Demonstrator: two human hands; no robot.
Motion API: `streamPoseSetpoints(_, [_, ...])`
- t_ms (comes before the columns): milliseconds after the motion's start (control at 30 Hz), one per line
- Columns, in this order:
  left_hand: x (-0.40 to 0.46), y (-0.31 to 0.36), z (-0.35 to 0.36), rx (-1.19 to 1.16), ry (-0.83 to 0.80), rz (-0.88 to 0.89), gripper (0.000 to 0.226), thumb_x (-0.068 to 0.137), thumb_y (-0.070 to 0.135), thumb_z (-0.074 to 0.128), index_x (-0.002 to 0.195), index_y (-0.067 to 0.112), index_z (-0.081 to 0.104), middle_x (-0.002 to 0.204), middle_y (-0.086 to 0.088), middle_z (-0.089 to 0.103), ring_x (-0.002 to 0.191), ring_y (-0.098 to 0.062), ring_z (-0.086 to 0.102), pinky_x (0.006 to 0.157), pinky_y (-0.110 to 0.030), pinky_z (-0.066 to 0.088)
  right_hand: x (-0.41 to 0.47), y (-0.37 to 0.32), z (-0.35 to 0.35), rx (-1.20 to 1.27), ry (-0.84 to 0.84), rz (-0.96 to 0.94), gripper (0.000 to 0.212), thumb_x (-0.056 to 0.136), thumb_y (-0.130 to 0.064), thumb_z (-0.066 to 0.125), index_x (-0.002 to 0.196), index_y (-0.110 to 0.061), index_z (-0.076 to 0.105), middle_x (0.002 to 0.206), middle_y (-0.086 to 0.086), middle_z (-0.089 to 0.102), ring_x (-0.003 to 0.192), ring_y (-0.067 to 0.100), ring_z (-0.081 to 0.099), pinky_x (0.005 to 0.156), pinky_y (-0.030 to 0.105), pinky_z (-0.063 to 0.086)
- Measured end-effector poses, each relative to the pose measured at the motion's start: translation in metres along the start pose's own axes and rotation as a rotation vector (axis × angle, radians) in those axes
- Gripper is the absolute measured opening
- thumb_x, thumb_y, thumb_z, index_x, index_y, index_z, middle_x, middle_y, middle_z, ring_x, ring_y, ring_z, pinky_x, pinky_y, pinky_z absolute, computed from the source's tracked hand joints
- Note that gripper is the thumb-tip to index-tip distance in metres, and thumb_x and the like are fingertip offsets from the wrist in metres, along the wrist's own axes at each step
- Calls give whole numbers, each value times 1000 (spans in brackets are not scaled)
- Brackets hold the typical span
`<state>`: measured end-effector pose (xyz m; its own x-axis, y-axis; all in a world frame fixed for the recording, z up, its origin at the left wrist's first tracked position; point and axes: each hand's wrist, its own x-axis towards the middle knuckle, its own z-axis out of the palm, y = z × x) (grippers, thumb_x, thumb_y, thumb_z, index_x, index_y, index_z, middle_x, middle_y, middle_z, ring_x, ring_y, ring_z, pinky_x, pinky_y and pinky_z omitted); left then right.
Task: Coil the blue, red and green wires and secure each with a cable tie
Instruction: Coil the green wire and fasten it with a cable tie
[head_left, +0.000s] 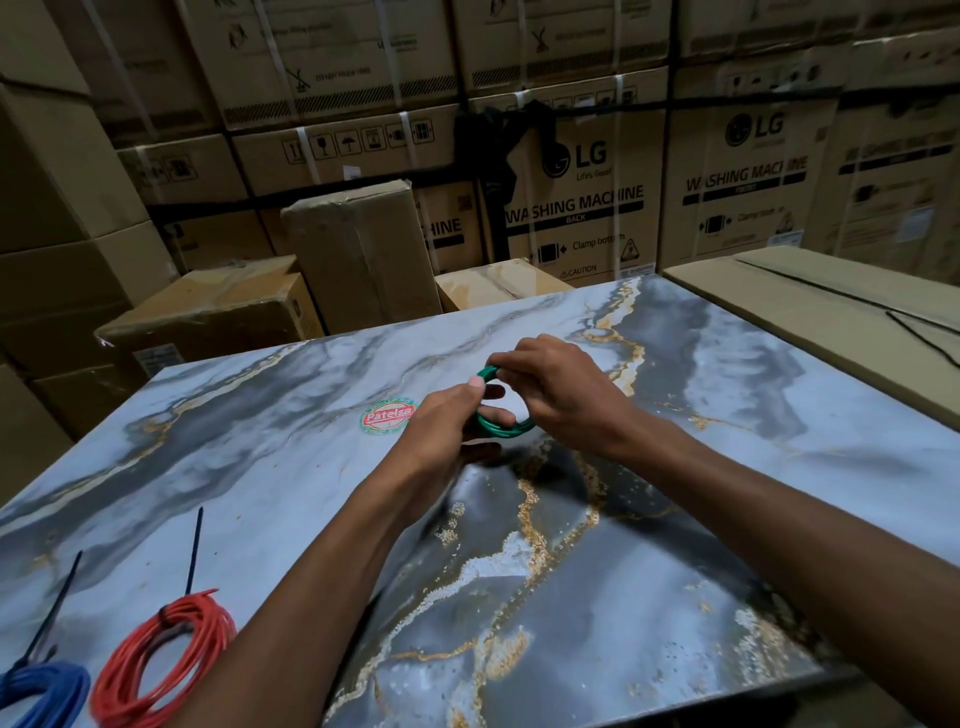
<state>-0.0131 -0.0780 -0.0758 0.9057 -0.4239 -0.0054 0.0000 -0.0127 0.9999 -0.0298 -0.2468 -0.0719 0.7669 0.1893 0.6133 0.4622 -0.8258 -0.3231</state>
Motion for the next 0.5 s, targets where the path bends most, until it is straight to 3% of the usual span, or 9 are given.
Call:
streamPoseSetpoints(200, [0,1,8,-281,41,-31,31,109,23,33,84,13,48,59,0,44,66,-17,48,71,-34,42,-1,-7,6,28,35,11,29,102,-21,47,117,-10,70,87,9,60,75,30,57,64,42,47])
streamPoseSetpoints(333, [0,2,13,-594,27,5,28,108,16,33,84,10,46,60,1,35,62,-12,34,76,-29,43,-3,-13,10,26,52,55,35,107,-22,45,136,-10,61,107,12,62,89,28,60,72,35,43])
streamPoseSetpoints(500, [2,4,16,-593,96,108,32,107,13,30,78,11,43,51,4,29,46,-8,36,64,-24,40,-5,-24,16,-58,9,85,45,108,-22,39,152,-9,41,118,15,59,97,30,57,79,40,43])
